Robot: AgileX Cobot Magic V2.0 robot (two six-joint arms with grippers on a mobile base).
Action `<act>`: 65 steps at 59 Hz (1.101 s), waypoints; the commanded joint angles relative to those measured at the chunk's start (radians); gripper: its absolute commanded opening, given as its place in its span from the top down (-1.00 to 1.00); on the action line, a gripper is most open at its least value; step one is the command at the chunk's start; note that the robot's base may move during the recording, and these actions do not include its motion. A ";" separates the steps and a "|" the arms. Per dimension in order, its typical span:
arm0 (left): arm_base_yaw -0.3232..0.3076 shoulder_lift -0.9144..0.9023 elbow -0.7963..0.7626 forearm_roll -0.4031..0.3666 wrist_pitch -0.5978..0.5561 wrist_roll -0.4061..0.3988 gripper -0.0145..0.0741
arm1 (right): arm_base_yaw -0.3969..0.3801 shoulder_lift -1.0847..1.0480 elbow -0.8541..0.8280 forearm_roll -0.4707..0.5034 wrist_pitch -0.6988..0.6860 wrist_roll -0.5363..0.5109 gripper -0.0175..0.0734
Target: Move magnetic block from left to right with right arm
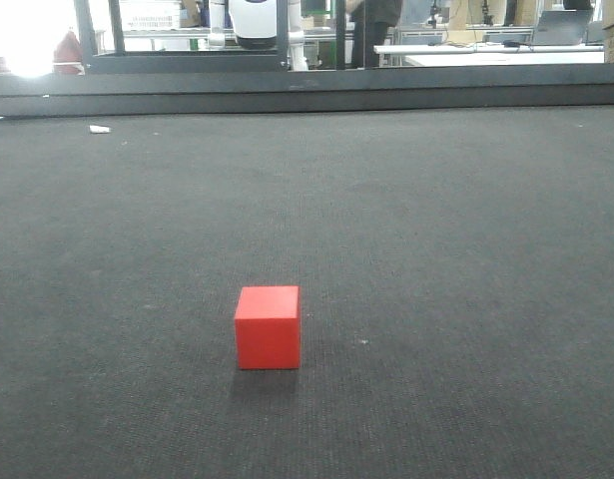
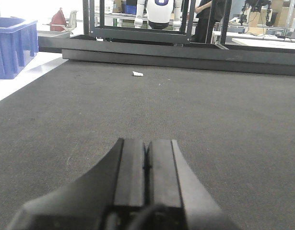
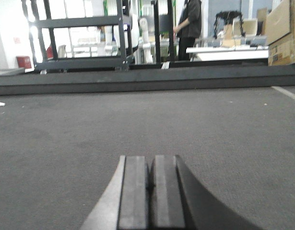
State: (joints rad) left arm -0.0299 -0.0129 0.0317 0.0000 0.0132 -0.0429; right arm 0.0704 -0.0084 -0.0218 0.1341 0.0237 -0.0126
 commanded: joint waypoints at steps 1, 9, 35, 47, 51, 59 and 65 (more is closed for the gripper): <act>-0.003 -0.006 0.009 0.000 -0.088 -0.004 0.94 | -0.003 -0.003 -0.109 -0.017 0.017 -0.005 0.49; -0.003 -0.006 0.009 0.000 -0.088 -0.004 0.94 | -0.003 0.074 -0.249 -0.077 0.205 -0.006 0.49; -0.003 -0.006 0.009 0.000 -0.088 -0.004 0.94 | 0.000 0.451 -0.460 -0.052 0.366 -0.005 0.49; -0.003 -0.006 0.009 0.000 -0.088 -0.004 0.93 | 0.075 0.577 -0.492 -0.072 0.388 0.126 0.49; -0.003 -0.006 0.009 0.000 -0.088 -0.004 0.93 | 0.128 0.624 -0.507 -0.110 0.396 0.218 0.49; -0.003 -0.006 0.009 0.000 -0.088 -0.004 0.93 | 0.209 0.711 -0.544 -0.194 0.442 0.381 0.35; -0.003 -0.006 0.009 0.000 -0.088 -0.004 0.94 | 0.264 0.784 -0.590 -0.237 0.530 0.523 -0.05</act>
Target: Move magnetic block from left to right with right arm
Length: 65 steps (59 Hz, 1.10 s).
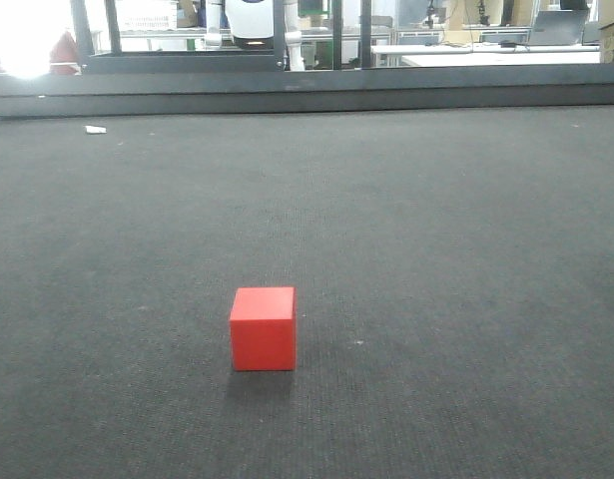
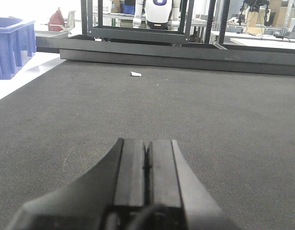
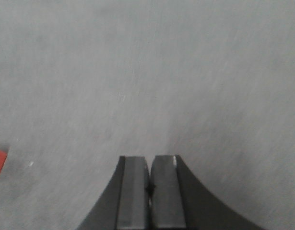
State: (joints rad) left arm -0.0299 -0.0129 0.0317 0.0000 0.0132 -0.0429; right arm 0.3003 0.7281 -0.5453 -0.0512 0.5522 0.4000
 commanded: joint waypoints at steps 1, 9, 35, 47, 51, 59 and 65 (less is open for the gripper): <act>-0.003 -0.006 0.009 0.000 -0.088 -0.004 0.94 | 0.047 0.064 -0.073 -0.056 0.017 0.141 -0.12; -0.003 -0.006 0.009 0.000 -0.088 -0.004 0.94 | 0.132 0.182 -0.158 -0.095 0.178 0.315 -0.77; -0.003 -0.006 0.009 0.000 -0.088 -0.004 0.94 | 0.425 0.612 -0.542 -0.076 0.464 0.506 -0.76; -0.003 -0.006 0.009 0.000 -0.088 -0.004 0.94 | 0.508 0.812 -0.732 -0.056 0.541 0.515 -0.76; -0.003 -0.006 0.009 0.000 -0.088 -0.004 0.94 | 0.525 0.864 -0.789 -0.044 0.555 0.515 -0.76; -0.003 -0.006 0.009 0.000 -0.088 -0.004 0.94 | 0.547 0.964 -0.901 -0.013 0.557 0.515 -0.76; -0.003 -0.006 0.009 0.000 -0.088 -0.004 0.94 | 0.556 1.021 -0.961 0.012 0.555 0.515 -0.76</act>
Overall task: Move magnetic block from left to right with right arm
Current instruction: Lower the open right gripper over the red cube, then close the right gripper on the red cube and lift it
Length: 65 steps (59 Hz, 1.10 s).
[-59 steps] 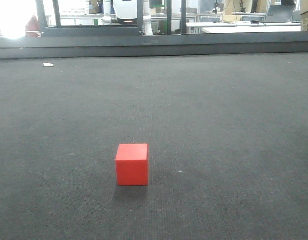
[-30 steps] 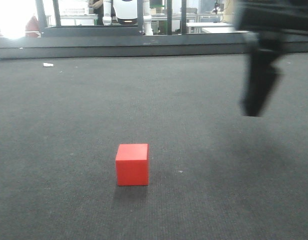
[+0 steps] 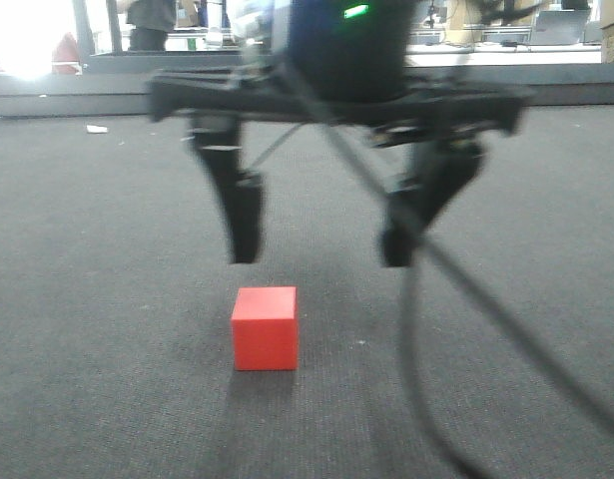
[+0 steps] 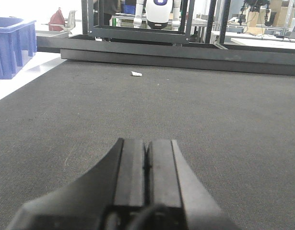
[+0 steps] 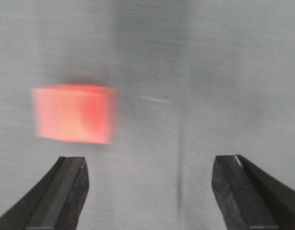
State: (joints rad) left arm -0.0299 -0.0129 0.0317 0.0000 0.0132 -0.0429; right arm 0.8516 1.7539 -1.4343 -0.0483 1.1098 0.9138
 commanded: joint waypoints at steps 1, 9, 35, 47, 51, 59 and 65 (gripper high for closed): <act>-0.003 -0.006 0.009 0.000 -0.088 -0.004 0.93 | 0.006 0.006 -0.079 0.011 -0.004 0.001 -0.76; -0.003 -0.006 0.009 0.000 -0.088 -0.004 0.94 | 0.012 0.049 -0.099 0.014 -0.016 0.001 -0.76; -0.003 -0.006 0.009 0.000 -0.088 -0.004 0.94 | 0.013 0.110 -0.099 0.017 -0.065 0.001 -0.76; -0.003 -0.006 0.009 0.000 -0.088 -0.004 0.94 | 0.014 0.128 -0.099 0.027 -0.067 0.001 -0.76; -0.003 -0.006 0.009 0.000 -0.088 -0.004 0.94 | 0.014 0.128 -0.099 0.027 -0.063 0.001 -0.76; -0.003 -0.006 0.009 0.000 -0.088 -0.004 0.94 | 0.014 0.128 -0.099 0.027 -0.059 0.002 -0.75; -0.003 -0.006 0.009 0.000 -0.088 -0.004 0.93 | 0.014 0.133 -0.099 0.027 -0.059 0.002 -0.65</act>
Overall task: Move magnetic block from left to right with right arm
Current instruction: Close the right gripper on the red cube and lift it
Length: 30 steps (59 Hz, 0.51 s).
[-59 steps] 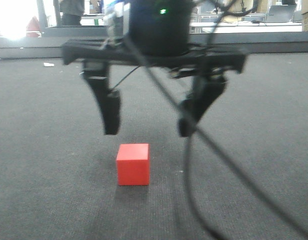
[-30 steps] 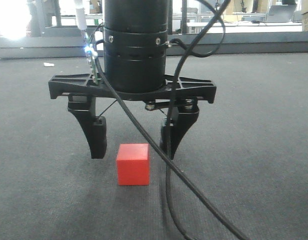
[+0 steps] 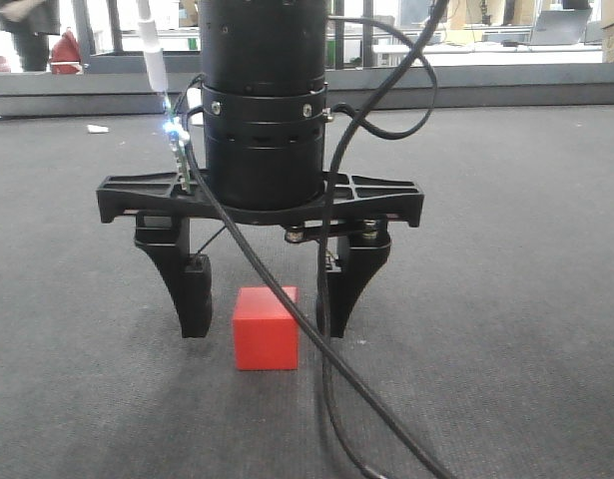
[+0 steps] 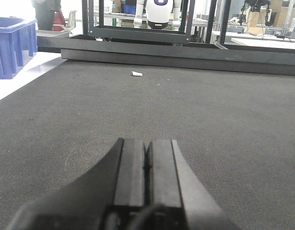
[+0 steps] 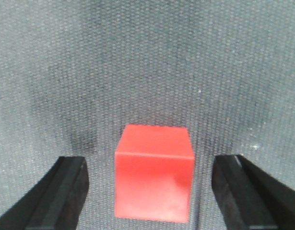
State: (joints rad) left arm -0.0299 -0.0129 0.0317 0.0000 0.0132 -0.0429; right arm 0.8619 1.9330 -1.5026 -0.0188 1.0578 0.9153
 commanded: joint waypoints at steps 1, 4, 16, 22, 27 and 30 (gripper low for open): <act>-0.003 -0.006 0.009 0.000 -0.088 -0.004 0.94 | 0.004 -0.046 -0.031 -0.003 -0.006 0.001 -0.61; -0.003 -0.006 0.009 0.000 -0.088 -0.004 0.94 | 0.004 -0.041 -0.031 -0.003 0.000 0.001 -0.49; -0.003 -0.006 0.009 0.000 -0.088 -0.004 0.94 | 0.004 -0.042 -0.031 -0.002 0.010 0.001 0.08; -0.003 -0.006 0.009 0.000 -0.088 -0.004 0.94 | 0.004 -0.058 -0.031 -0.002 0.011 0.001 0.15; -0.003 -0.006 0.009 0.000 -0.088 -0.004 0.94 | 0.004 -0.082 -0.031 -0.003 0.011 0.001 0.15; -0.003 -0.006 0.009 0.000 -0.088 -0.004 0.94 | 0.004 -0.103 -0.031 -0.005 0.012 0.000 0.15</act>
State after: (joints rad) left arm -0.0299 -0.0129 0.0317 0.0000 0.0132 -0.0429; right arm 0.8640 1.9250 -1.5029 -0.0164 1.0676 0.9153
